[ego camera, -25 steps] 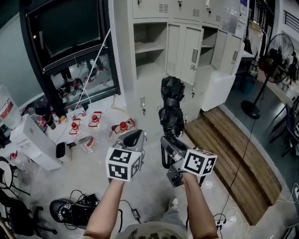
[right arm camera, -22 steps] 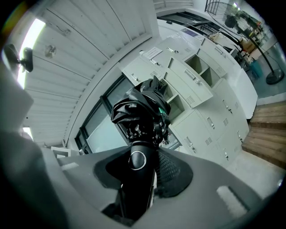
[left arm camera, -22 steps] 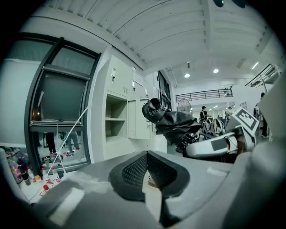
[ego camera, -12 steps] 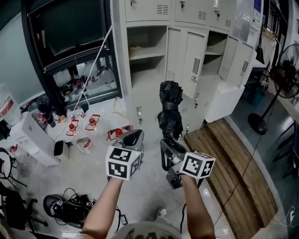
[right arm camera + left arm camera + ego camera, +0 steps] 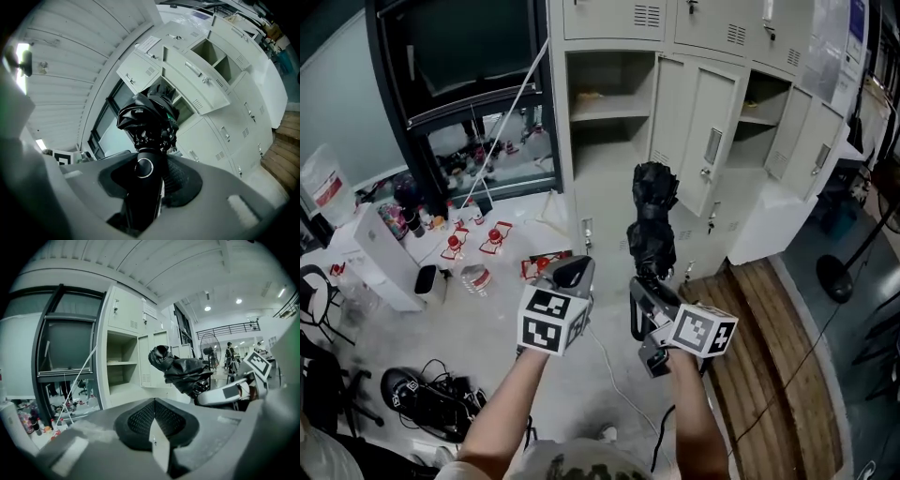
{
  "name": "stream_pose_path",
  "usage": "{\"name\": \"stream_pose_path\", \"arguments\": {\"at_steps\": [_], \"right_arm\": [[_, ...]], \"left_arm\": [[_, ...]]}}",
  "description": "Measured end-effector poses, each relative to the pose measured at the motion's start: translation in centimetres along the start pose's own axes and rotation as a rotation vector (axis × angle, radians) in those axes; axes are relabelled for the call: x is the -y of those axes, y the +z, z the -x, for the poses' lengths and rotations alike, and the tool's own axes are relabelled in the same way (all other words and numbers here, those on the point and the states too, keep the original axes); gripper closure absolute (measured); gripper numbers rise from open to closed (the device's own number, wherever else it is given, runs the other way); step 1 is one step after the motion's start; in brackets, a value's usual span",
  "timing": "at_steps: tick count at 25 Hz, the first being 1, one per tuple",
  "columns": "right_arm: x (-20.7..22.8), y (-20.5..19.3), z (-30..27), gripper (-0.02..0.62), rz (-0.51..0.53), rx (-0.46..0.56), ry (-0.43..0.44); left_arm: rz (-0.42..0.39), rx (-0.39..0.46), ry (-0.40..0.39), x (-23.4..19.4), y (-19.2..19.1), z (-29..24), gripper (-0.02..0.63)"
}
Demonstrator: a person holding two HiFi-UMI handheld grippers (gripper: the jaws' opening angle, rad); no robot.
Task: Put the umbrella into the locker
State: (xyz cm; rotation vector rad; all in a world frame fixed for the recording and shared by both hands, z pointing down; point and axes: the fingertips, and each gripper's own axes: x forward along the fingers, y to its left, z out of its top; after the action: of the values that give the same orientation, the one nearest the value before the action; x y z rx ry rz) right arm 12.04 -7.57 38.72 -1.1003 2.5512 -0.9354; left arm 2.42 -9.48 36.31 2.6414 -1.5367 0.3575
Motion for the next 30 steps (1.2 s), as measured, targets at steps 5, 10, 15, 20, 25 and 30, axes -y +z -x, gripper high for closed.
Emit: {"name": "stream_pose_path", "arguments": {"at_steps": [5,10,15,20,25,30], "right_arm": [[1.1,0.4,-1.3,0.46,-0.001,-0.032,0.032],[1.7,0.7,-3.2,0.46,0.0,-0.057,0.047],[2.3,0.8,-6.1,0.46,-0.008,-0.077,0.064],[3.4,1.1,-10.0,0.46,-0.001,-0.094,0.069],[4.9,2.4,-15.0,0.46,0.02,-0.099,0.071],[7.1,3.5,-19.9,0.46,0.014,-0.114,0.043]], "left_arm": [[-0.011,0.0,0.035,-0.6,0.1,-1.0,0.601],[-0.008,0.0,0.069,-2.4,-0.1,-1.9,0.601],[0.003,0.003,0.094,-5.0,-0.4,-3.0,0.601],[0.02,0.021,0.106,-8.5,-0.1,-5.1,0.601],[0.045,0.037,0.103,-12.7,0.3,-8.8,0.601],[0.062,0.032,0.078,-16.8,0.6,-12.7,0.601]]}}
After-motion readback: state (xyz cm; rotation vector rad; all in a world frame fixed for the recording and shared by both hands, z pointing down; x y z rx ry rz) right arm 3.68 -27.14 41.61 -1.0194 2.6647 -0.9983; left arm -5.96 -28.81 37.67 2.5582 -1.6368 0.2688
